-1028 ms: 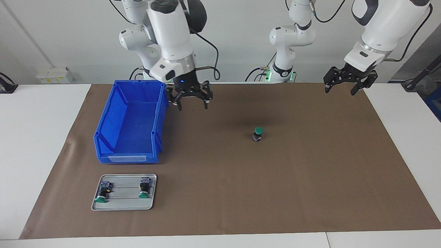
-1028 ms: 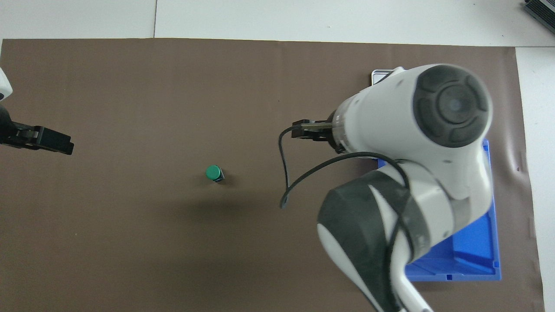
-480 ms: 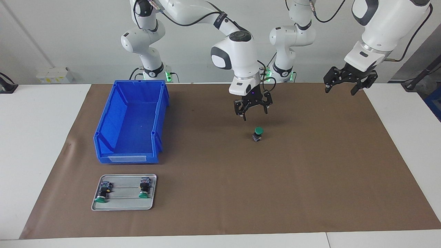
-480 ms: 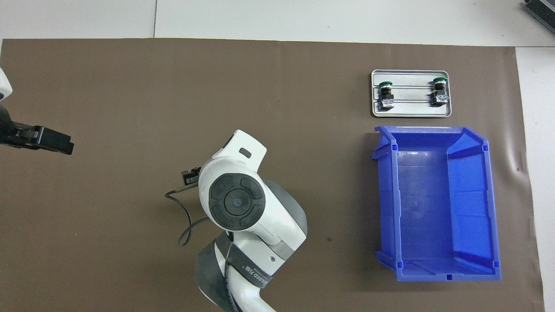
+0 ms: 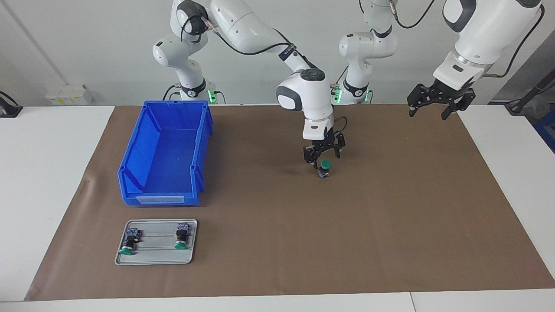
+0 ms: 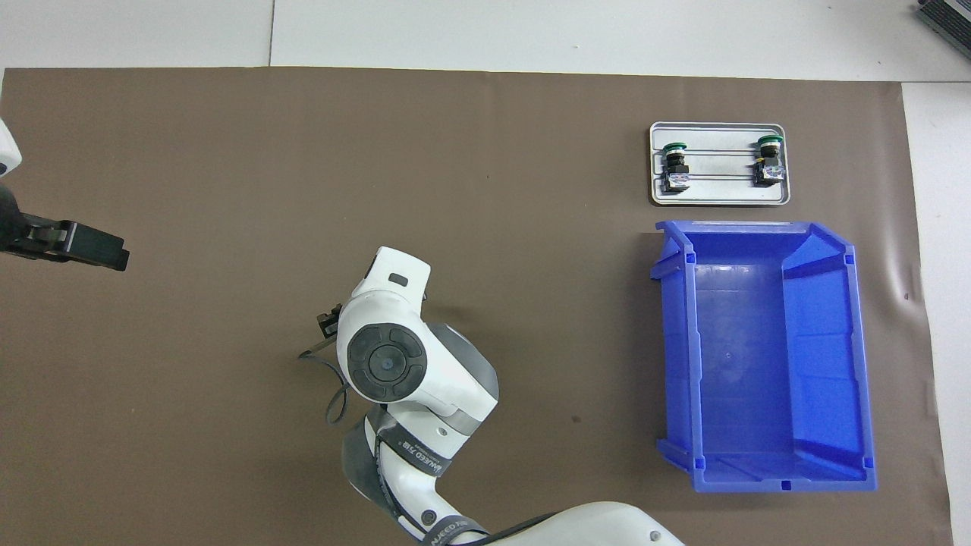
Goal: Place and press button with both arms
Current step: 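Grasp the button with the right gripper and lift it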
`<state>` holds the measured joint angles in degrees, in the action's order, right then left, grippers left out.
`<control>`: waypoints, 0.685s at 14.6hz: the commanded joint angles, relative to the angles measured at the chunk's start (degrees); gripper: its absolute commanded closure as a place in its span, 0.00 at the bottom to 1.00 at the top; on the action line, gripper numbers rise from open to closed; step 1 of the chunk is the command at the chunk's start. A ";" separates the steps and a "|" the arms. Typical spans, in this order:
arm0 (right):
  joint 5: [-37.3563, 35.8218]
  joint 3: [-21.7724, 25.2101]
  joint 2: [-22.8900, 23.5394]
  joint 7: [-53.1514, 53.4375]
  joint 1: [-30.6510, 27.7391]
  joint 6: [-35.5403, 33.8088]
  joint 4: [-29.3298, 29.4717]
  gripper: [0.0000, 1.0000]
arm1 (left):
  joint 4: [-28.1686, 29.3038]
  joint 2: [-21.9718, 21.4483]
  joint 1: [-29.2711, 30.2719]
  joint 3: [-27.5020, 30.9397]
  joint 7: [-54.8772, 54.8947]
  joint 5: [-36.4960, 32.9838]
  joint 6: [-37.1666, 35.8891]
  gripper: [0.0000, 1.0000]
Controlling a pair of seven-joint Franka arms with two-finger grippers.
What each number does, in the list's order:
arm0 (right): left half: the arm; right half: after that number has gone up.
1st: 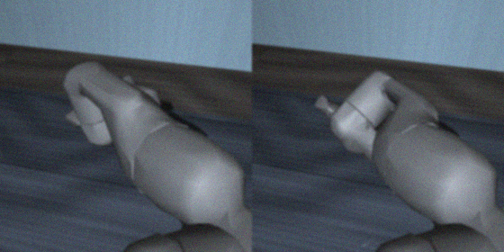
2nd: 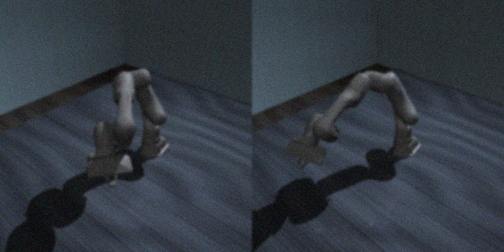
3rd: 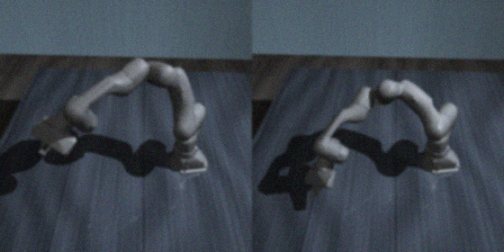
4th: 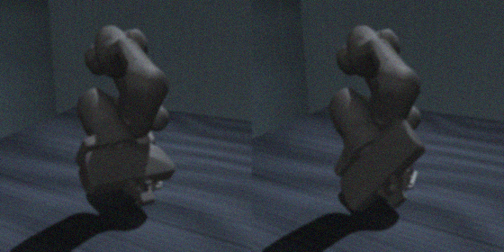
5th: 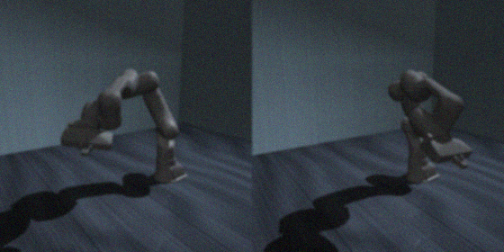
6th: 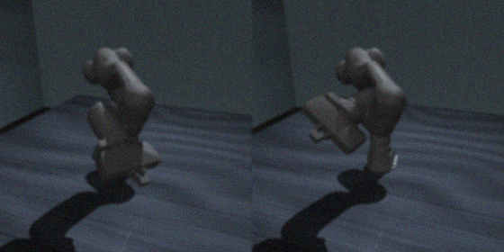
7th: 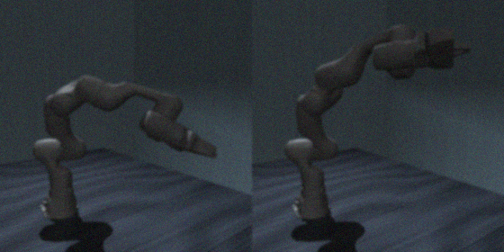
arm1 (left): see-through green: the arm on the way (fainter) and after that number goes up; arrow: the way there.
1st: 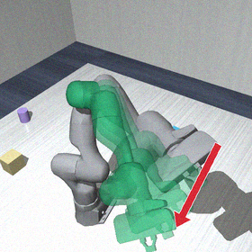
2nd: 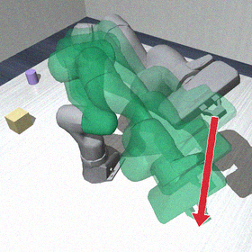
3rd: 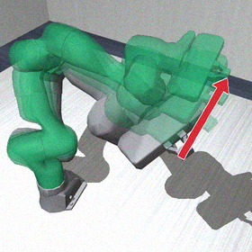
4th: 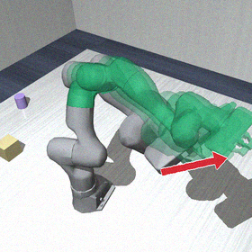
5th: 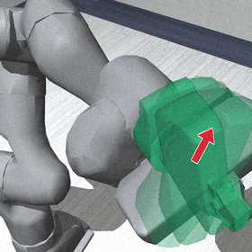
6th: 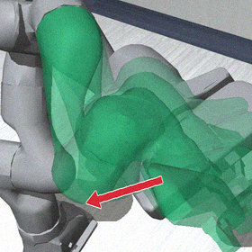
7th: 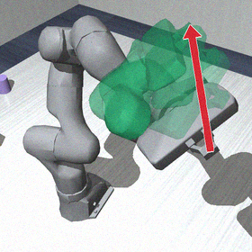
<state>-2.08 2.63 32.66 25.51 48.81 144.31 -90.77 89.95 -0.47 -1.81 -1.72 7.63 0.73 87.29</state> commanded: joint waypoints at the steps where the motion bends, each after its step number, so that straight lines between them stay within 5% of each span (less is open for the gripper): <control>1: -1.78 0.27 1.70 -2.48 -0.12 1.32 0.69 0.00 | 2.16 -1.64 0.93 -0.65 -0.07 -1.08 1.04 0.00; 8: -1.78 0.27 2.58 -2.22 0.41 1.76 0.51 0.05 | 2.16 -1.64 0.93 -0.65 -0.07 -1.08 1.13 0.00; 10: -1.87 0.36 2.58 -2.31 0.50 1.85 0.60 0.17 | 2.16 -1.64 0.93 -0.65 -0.07 -1.08 1.13 0.00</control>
<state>-3.48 2.88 34.62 24.08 49.33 145.24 -90.77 89.95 -0.47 -1.81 -1.72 7.63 0.73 87.29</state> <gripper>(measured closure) 0.088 0.000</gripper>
